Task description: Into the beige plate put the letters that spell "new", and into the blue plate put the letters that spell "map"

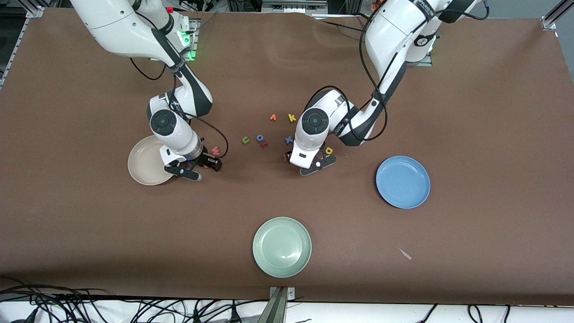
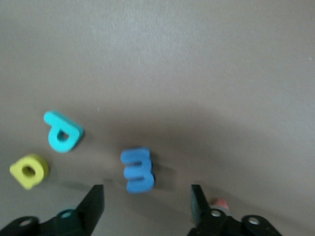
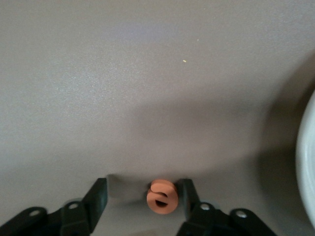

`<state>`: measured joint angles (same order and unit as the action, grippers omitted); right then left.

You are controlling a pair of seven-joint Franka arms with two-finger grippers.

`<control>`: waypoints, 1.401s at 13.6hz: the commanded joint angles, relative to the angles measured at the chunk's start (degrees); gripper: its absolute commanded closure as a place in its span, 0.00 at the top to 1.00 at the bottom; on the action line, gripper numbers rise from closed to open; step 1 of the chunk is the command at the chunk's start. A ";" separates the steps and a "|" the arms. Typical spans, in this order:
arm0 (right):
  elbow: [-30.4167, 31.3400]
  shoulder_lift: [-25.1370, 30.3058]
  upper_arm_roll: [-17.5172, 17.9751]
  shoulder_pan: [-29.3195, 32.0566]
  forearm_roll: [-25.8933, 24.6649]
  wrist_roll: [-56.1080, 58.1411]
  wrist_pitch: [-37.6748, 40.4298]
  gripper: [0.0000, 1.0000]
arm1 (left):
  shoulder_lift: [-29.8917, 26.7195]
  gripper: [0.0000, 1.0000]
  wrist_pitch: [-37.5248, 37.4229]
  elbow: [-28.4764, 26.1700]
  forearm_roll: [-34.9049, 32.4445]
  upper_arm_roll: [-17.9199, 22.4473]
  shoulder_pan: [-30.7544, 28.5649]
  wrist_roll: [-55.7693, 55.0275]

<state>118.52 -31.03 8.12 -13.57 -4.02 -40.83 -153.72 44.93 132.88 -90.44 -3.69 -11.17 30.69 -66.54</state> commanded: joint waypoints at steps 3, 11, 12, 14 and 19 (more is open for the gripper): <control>1.89 -0.79 -0.65 -0.14 -2.14 -1.45 -3.95 0.51 | 0.86 0.44 0.45 0.88 -3.78 0.18 -0.28 -0.43; 1.54 0.09 -1.00 0.12 -2.14 2.58 -3.26 0.17 | -0.71 0.00 -1.47 1.14 -3.86 0.27 -0.72 -1.31; 1.19 0.61 -1.35 0.13 -2.14 3.90 -2.04 0.17 | -2.29 0.00 -4.70 1.84 -3.95 0.18 -2.20 -1.05; -0.56 1.84 -1.79 0.39 -2.14 7.06 2.17 0.17 | -5.98 0.00 -10.94 1.76 -3.86 -0.17 -5.02 6.63; -6.19 5.88 -6.26 0.65 -2.14 22.33 17.91 0.18 | -11.62 0.00 -22.65 1.67 -3.86 0.10 -13.44 26.68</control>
<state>113.17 -27.39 3.44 -13.19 -5.55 -24.62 -140.58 35.45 112.49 -87.19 -5.80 -10.52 20.44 -46.94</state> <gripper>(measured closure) 0.692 0.727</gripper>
